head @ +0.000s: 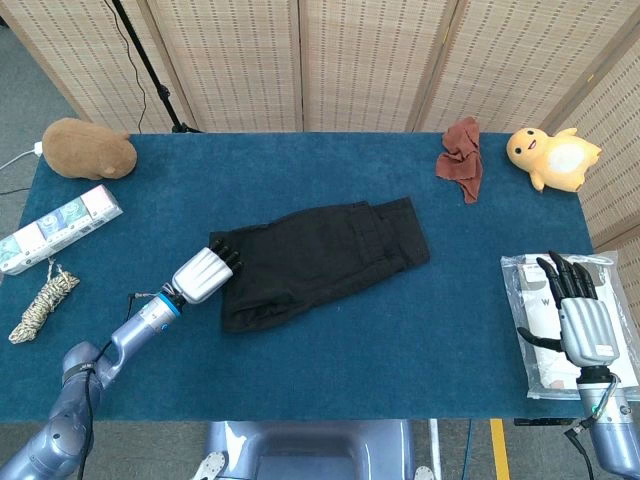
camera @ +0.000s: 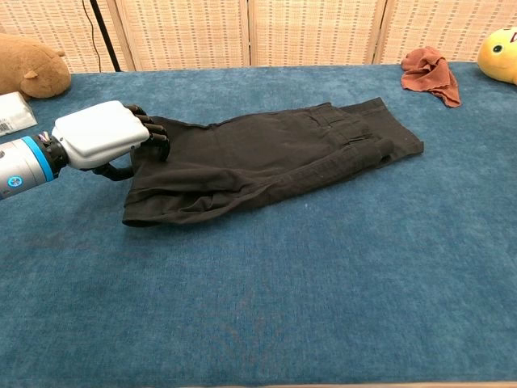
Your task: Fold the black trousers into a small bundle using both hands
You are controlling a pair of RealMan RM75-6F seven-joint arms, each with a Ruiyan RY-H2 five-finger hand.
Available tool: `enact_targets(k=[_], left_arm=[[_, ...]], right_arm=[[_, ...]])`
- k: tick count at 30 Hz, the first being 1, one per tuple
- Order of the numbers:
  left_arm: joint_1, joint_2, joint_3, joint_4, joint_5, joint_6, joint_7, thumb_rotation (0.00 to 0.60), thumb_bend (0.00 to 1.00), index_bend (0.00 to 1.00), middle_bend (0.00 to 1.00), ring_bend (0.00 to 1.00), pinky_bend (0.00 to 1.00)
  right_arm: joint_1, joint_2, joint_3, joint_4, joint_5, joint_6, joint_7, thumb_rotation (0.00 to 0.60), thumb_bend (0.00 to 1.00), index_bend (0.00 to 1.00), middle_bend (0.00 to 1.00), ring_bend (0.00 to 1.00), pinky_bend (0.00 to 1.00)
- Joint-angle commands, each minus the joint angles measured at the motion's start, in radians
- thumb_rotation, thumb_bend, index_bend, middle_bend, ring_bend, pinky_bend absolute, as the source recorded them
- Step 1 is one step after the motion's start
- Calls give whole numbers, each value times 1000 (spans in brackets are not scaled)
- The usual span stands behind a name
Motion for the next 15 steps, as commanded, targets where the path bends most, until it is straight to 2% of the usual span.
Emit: enact_targets(k=[1, 15], left_arm=[[-1, -1, -3, -1, -3, 1, 1, 600, 478, 581, 397, 359, 298], [5, -2, -6, 1, -7, 8, -3, 600, 483, 736, 522, 474, 397]], right_arm=[[-1, 1, -1, -2, -2, 1, 2, 600, 0, 0, 0, 0, 0], [-1, 0, -6, -7, -9, 1, 0, 600, 0, 0, 0, 0, 0]])
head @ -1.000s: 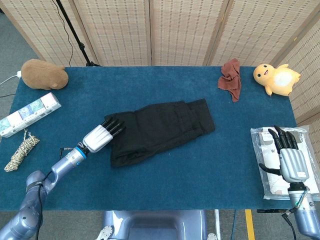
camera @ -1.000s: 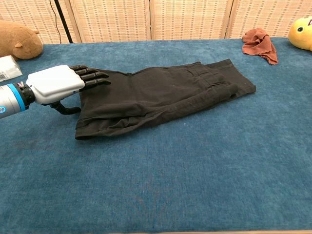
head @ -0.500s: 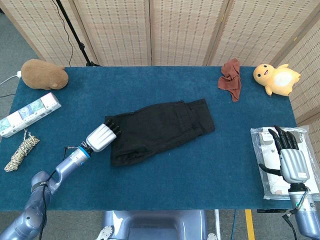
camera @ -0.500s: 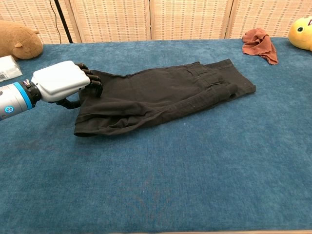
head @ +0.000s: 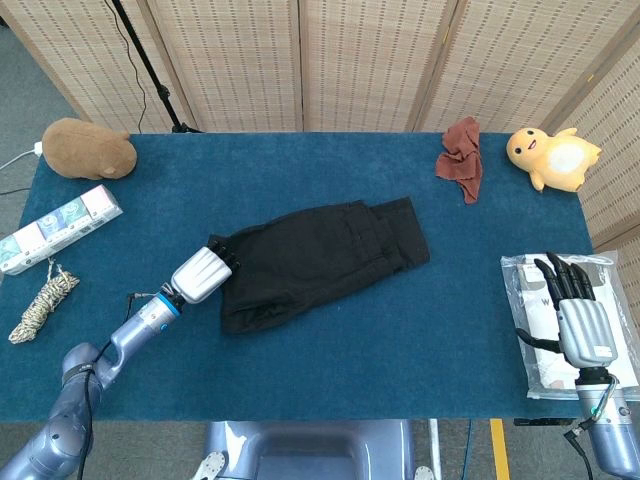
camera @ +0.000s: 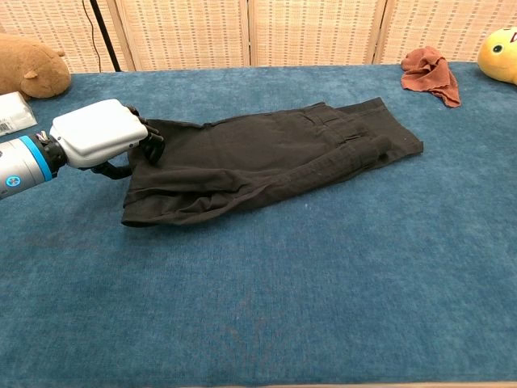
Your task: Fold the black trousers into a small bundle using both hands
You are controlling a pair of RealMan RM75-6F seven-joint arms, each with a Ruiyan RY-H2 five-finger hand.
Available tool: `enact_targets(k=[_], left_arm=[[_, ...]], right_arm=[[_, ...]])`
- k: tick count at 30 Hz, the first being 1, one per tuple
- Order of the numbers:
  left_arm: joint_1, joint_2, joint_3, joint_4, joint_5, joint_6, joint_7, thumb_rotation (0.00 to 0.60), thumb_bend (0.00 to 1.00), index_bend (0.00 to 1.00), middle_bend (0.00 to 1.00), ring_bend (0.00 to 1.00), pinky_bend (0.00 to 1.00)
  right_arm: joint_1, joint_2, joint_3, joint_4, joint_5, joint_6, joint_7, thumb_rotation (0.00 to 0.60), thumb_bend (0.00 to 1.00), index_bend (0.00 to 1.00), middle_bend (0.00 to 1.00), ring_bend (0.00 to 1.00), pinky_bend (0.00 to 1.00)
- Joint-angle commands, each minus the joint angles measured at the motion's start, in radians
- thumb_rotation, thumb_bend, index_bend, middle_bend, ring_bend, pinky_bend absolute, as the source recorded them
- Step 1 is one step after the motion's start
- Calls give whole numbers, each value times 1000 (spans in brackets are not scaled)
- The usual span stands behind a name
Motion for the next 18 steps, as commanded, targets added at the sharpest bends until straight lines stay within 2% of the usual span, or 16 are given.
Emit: enact_targets(k=[1, 10, 18], left_arm=[[1, -1, -1, 1, -1, 4, 2, 600, 483, 742, 527, 481, 401], [3, 3, -4, 1, -4, 13, 3, 600, 519, 774, 553, 507, 421], [67, 73, 20, 4, 17, 105, -26, 600, 526, 785, 556, 509, 422]], right_arm=[[0, 0, 0, 0, -1, 0, 0, 600, 0, 0, 0, 0, 0], [1, -1, -2, -2, -3, -1, 1, 600, 0, 0, 0, 0, 0], [2, -2, -4, -2, -5, -3, -1, 600, 0, 0, 0, 0, 0]])
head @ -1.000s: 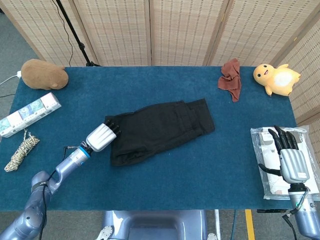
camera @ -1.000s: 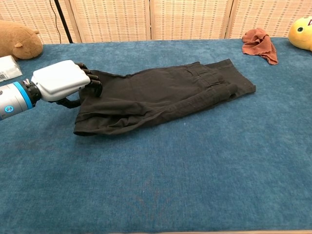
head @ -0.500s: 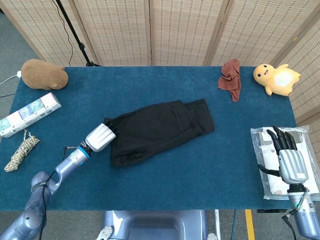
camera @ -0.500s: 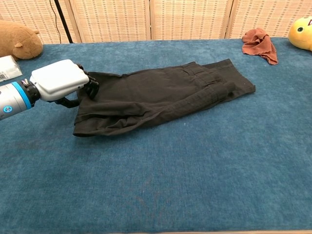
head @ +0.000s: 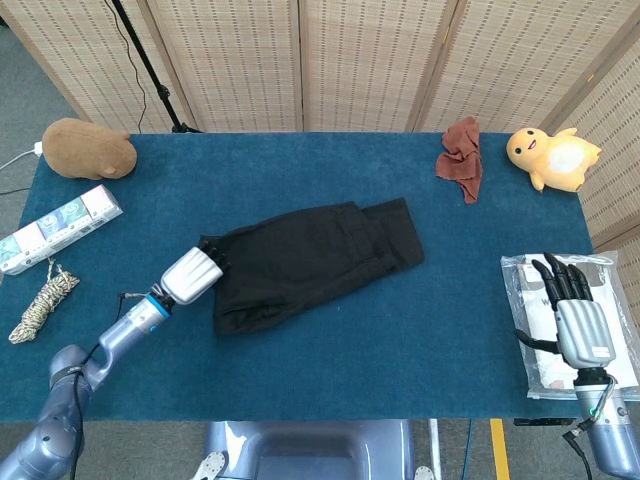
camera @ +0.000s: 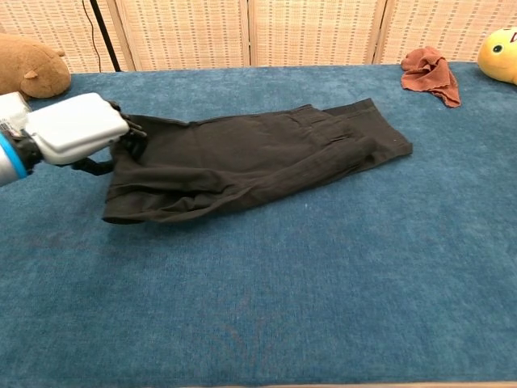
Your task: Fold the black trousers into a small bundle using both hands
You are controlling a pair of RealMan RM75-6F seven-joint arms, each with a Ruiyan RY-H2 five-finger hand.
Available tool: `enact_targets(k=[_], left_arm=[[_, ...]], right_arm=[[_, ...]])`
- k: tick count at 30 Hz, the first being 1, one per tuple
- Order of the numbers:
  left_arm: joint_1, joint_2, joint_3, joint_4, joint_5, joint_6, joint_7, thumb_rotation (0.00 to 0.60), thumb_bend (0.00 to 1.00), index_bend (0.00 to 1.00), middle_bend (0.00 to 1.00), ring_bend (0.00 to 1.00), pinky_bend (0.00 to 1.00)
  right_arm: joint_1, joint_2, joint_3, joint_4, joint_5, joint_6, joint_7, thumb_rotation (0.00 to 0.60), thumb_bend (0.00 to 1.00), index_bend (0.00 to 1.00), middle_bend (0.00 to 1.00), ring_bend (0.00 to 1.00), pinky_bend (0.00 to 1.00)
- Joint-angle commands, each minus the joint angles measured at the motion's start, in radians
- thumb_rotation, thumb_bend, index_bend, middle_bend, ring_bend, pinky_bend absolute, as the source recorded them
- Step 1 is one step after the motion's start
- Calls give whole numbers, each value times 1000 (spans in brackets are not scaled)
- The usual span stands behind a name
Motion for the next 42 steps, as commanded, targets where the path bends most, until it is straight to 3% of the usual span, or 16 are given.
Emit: enact_targets(k=[1, 17, 35, 42], left_arm=[[42, 43, 8, -1, 6, 46, -26, 600, 526, 785, 556, 509, 422], [216, 211, 45, -24, 39, 300, -170, 600, 532, 793, 560, 515, 429], [407, 301, 57, -27, 44, 455, -247, 600, 521, 792, 559, 514, 429], [393, 296, 34, -51, 25, 470, -291, 600, 522, 791, 559, 513, 429]], right_arm=[[1, -2, -2, -1, -1, -3, -4, 600, 0, 0, 0, 0, 0], [13, -25, -15, 14, -14, -20, -38, 600, 0, 0, 0, 0, 0], [21, -46, -20, 24, -8, -34, -83, 600, 0, 0, 0, 0, 0], [20, -42, -14, 27, 2, -34, -72, 600, 0, 0, 0, 0, 0]])
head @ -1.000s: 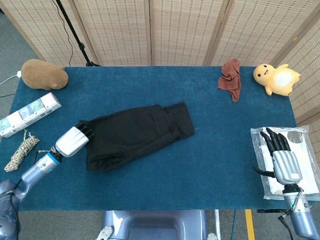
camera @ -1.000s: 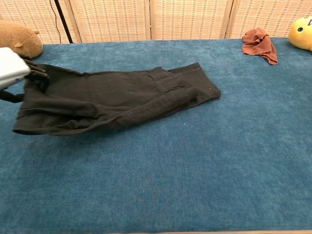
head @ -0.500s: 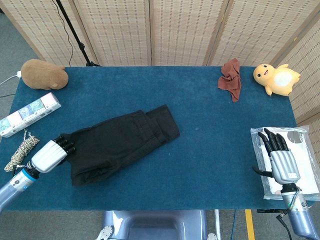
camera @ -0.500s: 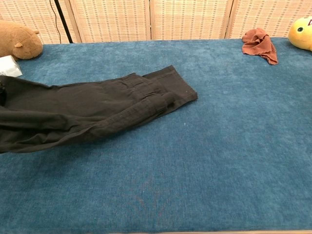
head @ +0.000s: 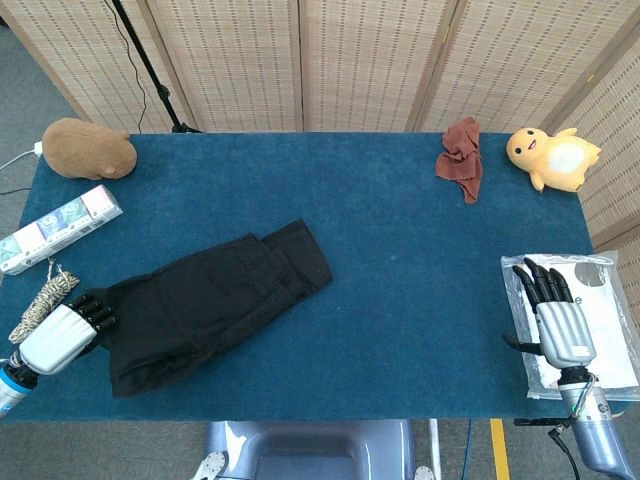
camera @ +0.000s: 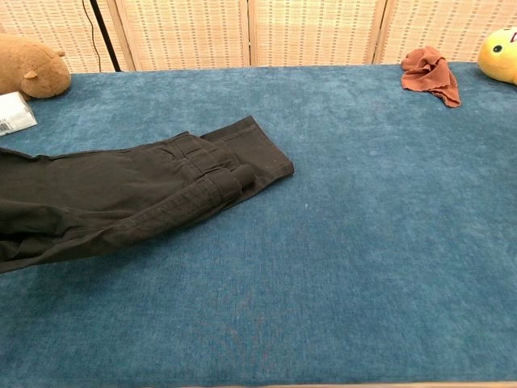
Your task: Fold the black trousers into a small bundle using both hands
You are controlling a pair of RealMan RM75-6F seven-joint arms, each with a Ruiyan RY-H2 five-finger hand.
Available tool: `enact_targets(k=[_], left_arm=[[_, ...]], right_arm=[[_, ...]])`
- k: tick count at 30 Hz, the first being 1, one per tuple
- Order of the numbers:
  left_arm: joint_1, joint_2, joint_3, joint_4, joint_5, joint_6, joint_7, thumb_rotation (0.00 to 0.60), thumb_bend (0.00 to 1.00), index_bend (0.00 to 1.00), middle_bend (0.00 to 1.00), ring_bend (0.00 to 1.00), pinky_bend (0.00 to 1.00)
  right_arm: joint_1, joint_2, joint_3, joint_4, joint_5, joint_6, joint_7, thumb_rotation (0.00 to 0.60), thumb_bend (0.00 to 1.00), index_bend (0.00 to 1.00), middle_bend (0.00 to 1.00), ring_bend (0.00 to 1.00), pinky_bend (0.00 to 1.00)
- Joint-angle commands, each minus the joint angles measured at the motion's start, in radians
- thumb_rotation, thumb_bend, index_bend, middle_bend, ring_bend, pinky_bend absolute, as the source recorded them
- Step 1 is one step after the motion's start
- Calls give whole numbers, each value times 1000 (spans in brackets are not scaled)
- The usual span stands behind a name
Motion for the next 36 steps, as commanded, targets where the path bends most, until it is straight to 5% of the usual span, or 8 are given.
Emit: enact_targets(k=[1, 9, 20, 36], left_arm=[[-26, -12, -15, -15, -11, -9, -24, 600, 522, 791, 559, 513, 429], [-152, -44, -60, -67, -37, -67, -103, 600, 521, 778, 554, 508, 429], [-394, -75, -131, -116, -58, -133, 17, 600, 521, 778, 554, 508, 429], [-669, -259, -216, -117, -119, -478, 209, 600, 521, 717, 495, 481, 429]], right_arm=[[-2, 4, 4, -1, 2, 4, 7, 600, 0, 0, 0, 0, 0], [-11, 18, 7, -9, 2, 21, 26, 600, 0, 0, 0, 0, 0], [-15, 30, 15, -7, 12, 24, 54, 600, 0, 0, 0, 0, 0], [-12, 35, 16, -3, 13, 16, 79, 600, 0, 0, 0, 0, 0]])
